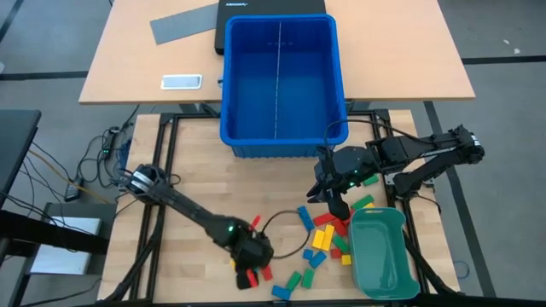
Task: Sort Items/Unsort Items
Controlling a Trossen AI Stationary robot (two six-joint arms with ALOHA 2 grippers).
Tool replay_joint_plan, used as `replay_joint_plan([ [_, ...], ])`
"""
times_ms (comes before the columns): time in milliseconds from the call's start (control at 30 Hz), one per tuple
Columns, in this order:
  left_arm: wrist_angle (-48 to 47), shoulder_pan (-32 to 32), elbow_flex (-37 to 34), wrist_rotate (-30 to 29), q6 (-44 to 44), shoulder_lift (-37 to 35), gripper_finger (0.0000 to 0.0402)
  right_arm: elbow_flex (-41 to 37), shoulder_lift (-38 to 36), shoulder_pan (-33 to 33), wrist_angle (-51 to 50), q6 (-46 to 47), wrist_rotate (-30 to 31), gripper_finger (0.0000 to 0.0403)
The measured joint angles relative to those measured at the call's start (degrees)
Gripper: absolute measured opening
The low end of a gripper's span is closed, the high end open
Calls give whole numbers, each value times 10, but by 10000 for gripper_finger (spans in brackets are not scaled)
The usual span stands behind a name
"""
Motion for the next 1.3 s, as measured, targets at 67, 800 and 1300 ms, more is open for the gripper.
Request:
replay_joint_plan([
  [67,14,-16,0,0,-9,6,1,0,0,0,-1,-2,0,89],
  [800,49,0,0,-124,-62,66,1,0,0,2,-4,-4,-4,89],
  [1300,105,56,0,-168,-39,-8,0,0,0,31,-62,96,328,6],
])
